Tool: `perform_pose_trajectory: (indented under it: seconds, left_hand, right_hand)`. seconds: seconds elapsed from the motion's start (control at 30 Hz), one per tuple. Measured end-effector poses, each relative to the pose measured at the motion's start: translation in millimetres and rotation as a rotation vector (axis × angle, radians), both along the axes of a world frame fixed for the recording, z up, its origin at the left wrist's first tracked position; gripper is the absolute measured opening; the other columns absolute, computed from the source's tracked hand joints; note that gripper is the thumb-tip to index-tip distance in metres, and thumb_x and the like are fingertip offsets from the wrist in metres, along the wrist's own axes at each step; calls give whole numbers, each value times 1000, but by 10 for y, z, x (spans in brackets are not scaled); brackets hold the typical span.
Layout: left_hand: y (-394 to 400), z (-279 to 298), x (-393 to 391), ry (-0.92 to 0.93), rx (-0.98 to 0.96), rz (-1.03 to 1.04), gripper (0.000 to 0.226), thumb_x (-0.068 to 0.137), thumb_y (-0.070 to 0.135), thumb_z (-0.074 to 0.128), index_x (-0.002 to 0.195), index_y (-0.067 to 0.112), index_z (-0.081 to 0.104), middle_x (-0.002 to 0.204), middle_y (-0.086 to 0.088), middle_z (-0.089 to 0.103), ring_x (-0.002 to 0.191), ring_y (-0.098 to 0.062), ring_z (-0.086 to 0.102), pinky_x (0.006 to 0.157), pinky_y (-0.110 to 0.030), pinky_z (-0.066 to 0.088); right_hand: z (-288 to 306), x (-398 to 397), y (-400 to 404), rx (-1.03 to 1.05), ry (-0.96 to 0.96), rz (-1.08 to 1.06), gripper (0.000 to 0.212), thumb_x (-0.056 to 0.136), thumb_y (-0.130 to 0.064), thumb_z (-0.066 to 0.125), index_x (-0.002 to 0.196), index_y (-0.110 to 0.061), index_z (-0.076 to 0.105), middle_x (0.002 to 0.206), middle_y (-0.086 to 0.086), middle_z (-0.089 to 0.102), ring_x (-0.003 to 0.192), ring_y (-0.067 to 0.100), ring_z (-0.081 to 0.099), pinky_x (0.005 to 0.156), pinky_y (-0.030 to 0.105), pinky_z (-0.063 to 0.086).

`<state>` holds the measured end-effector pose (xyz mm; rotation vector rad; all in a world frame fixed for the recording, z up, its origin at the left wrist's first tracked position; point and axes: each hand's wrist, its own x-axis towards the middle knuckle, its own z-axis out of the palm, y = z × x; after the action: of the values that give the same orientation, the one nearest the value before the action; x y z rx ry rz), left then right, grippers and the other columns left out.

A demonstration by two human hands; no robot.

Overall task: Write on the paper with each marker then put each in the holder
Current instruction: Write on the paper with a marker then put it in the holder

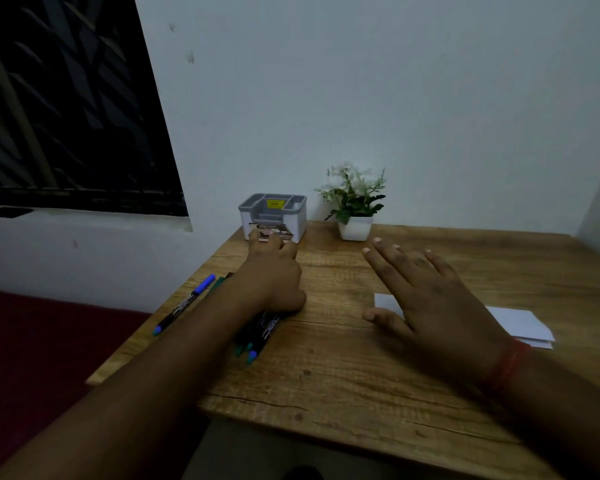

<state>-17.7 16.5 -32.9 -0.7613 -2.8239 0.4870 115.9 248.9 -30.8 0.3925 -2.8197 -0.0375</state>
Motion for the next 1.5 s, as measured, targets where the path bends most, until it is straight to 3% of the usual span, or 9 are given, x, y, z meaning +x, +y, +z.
perform_pose_trajectory:
  seconds: [0.13,0.23,0.43,0.53,0.63,0.9,1.03,1.2,1.5]
  left_hand:
    - [122,32,3,-134,221,-18,30,82,52,52,80,23,61,113,-2,48,118,-27,34,110,-62,18]
    - [229,131,51,-299,631,-58,23,85,43,62,78,22,58,87,2,61,91,-19,56,78,-39,46]
    - [448,346,80,-724,1528,-135,17,93,15,64,110,18,63,87,-3,74,68,-13,67,72,-31,57]
    - [679,391,48,-881,1741,-175,15,97,9,58,110,9,66,83,-3,73,64,-11,64,79,-35,59]
    - [898,383,37,-1077,1850,-213,15,99,9,54,106,2,65,83,-10,74,70,-14,69,79,-34,58]
    - [1056,202,-51,-672,1200,-492,26,106,29,39,109,19,63,73,5,62,68,-8,65,66,-13,49]
    - [980,113,-153,-579,995,-475,26,105,38,37,99,30,61,86,10,67,82,0,61,73,-17,43]
    - [949,109,-254,-542,916,-495,29,104,43,35,88,37,58,80,8,55,69,7,47,62,-8,33]
    - [760,154,-517,-300,875,-263,14,103,31,45,95,25,54,87,7,52,78,-9,50,65,-30,37]
  right_hand:
    - [-43,-28,16,-56,6,21,86,87,-79,1,162,-35,-2,171,-10,2,157,12,11,126,41,3]
    - [-87,-52,51,-61,66,45,78,95,-68,31,162,-32,12,169,-7,22,155,13,20,121,36,3]
    - [-150,-149,189,-262,185,67,71,92,-36,68,153,-37,31,139,-14,59,129,7,50,105,25,37]
    - [-102,-210,253,-576,203,93,67,92,-26,71,147,-43,39,116,-25,63,104,-9,58,88,8,41]
    - [50,-242,290,-1075,193,247,37,97,-16,67,130,-30,60,107,-7,72,88,6,74,78,13,55]
    - [133,-376,476,-1244,199,151,6,99,-6,62,98,-5,68,81,13,71,64,24,71,67,39,61]
    - [-24,-423,447,-1161,205,137,6,96,-9,67,90,-9,66,78,5,74,62,14,73,61,22,57]
    - [-37,-419,340,-1049,296,210,11,95,-4,65,86,-8,66,71,1,70,62,6,72,61,11,52]
    - [84,-245,602,-1017,519,209,6,98,-9,58,93,-9,62,82,0,67,71,11,70,66,24,56]
